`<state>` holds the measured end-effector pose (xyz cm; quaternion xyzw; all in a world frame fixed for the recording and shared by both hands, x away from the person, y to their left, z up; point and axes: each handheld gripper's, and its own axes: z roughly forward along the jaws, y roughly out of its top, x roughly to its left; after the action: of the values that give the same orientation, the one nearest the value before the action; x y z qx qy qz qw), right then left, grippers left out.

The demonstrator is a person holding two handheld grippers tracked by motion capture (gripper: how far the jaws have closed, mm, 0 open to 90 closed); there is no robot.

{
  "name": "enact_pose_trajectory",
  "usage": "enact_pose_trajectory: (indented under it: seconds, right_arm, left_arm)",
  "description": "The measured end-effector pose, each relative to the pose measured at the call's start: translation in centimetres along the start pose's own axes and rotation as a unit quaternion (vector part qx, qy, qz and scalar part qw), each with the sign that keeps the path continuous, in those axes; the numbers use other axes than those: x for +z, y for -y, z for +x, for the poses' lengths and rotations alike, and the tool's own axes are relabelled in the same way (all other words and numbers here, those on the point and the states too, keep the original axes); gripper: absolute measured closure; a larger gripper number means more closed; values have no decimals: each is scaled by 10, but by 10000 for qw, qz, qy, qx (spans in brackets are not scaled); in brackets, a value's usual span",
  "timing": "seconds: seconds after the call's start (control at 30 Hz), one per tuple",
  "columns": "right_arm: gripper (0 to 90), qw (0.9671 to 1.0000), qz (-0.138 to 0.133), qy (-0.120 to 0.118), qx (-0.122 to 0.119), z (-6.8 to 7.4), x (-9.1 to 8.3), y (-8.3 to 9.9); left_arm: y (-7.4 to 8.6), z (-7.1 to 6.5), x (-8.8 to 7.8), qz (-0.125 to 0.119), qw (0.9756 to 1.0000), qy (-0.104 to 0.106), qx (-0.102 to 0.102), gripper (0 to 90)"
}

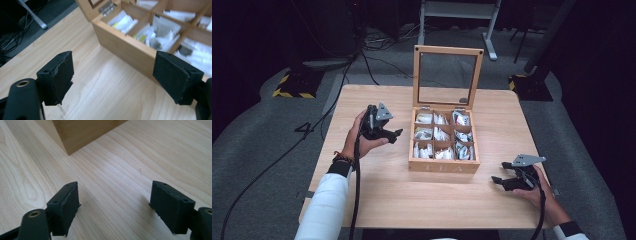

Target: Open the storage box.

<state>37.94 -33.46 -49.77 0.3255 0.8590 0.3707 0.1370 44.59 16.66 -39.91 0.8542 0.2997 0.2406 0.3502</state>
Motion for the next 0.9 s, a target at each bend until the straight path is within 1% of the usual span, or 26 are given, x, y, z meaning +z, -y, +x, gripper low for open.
enact_pose_trajectory:
  seconds: [0.03, 0.07, 0.13, 0.2, 0.23, 0.27, 0.3, 0.33, 0.37, 0.4, 0.43, 0.53, 0.6, 0.63, 0.67, 0.7, 0.77, 0.8, 0.83, 0.87, 0.9]
  right_arm:
    - [237, 10000, -20, -3, -43, 1, -2, -3]
    - [238, 10000, -63, -29, -41, 1, -3, -4]
    - [239, 9999, -82, -3, -67, 1, -5, -6]
    - [242, 9999, -108, 17, -75, 1, -7, -8]
    - [248, 9998, -188, -17, -61, 0, -11, -10]
    - [248, 9998, -188, -17, -61, 0, -11, -10]
    - [257, 9996, -266, 9, -59, 0, -15, -13]
    - [257, 9996, -266, 9, -59, 0, -15, -13]
    - [270, 9994, -333, 1, -86, 0, -19, -16]
    - [281, 9993, -364, 18, -104, 0, -20, -18]
    - [284, 9992, -373, 55, -121, 1, -22, -20]
    - [299, 9988, -472, 31, -117, 1, -27, -26]
    - [312, 9984, -552, 11, -143, 1, -31, -31]
    - [318, 9982, -588, 10, -138, 1, -33, -34]
    - [318, 9982, -588, 10, -138, 1, -33, -34]
    - [323, 9978, -652, 6, -135, 1, -36, -40]
    - [333, 9974, -705, 9, -163, 1, -37, -46]
    - [336, 9973, -706, 44, -193, 2, -38, -50]
    - [342, 9972, -720, 30, -217, 2, -38, -53]
    - [348, 9969, -747, 3, -235, 3, -38, -57]
    - [352, 9967, -767, 7, -261, 4, -38, -61]
  left_arm:
    - [7, -5, -4, 41, 10000, 12, 33, 176]
    - [7, -5, -4, 41, 10000, 12, 33, 176]
    - [16, -14, -9, 124, 9998, -40, 164, 176]
    - [19, -16, -9, 136, 9998, -22, 159, 177]
    - [25, -21, -10, 208, 9996, -6, 208, 177]
    - [25, -21, -10, 208, 9996, -6, 208, 176]
    - [31, -24, -11, 215, 9996, 24, 187, 177]
    - [31, -24, -11, 215, 9996, 24, 187, 177]
    - [37, -28, -11, 313, 9992, 28, 247, 177]
    - [40, -30, -11, 341, 9991, 36, 257, 176]
    - [43, -33, -11, 324, 9992, 77, 226, 177]
    - [52, -39, -12, 378, 9990, 145, 207, 178]
    - [59, -44, -11, 462, 9984, 187, 257, 178]
    - [59, -44, -11, 462, 9984, 187, 257, 177]
    - [62, -46, -11, 494, 9981, 229, 275, 177]
    - [68, -50, -11, 576, 9975, 287, 277, 177]
    - [74, -54, -11, 602, 9972, 336, 286, 177]
    - [77, -54, -11, 644, 9967, 435, 226, 177]
    - [79, -54, -12, 660, 9959, 599, 137, 177]
    - [81, -53, -13, 674, 9953, 693, 89, 178]
    - [83, -54, -14, 640, 9956, 683, 59, 179]
